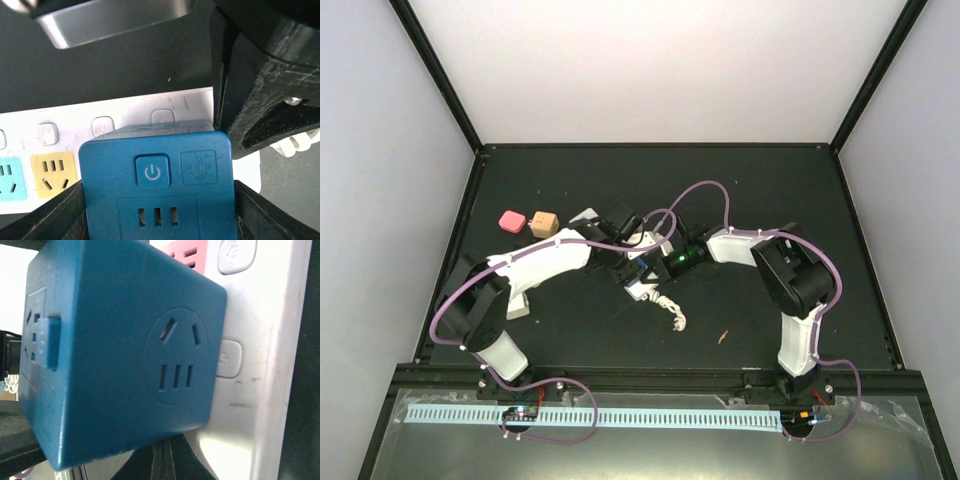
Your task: Pull the plug off the socket
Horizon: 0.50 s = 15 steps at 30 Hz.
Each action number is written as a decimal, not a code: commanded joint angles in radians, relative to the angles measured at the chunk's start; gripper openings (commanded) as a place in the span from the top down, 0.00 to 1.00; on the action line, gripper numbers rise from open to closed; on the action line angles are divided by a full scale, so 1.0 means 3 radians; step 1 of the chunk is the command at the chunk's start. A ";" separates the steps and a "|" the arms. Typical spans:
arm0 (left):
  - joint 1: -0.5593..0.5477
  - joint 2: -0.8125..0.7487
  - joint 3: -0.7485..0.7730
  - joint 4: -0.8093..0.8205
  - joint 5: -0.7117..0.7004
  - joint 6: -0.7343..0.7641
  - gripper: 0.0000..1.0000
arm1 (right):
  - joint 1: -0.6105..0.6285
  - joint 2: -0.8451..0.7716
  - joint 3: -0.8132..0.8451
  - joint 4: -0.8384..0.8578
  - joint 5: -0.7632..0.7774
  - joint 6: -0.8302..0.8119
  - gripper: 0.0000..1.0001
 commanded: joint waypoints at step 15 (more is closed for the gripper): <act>0.0158 -0.0720 0.0394 -0.0243 -0.0015 0.0218 0.66 | 0.0015 0.0423 0.0049 -0.0423 0.1020 -0.0174 0.99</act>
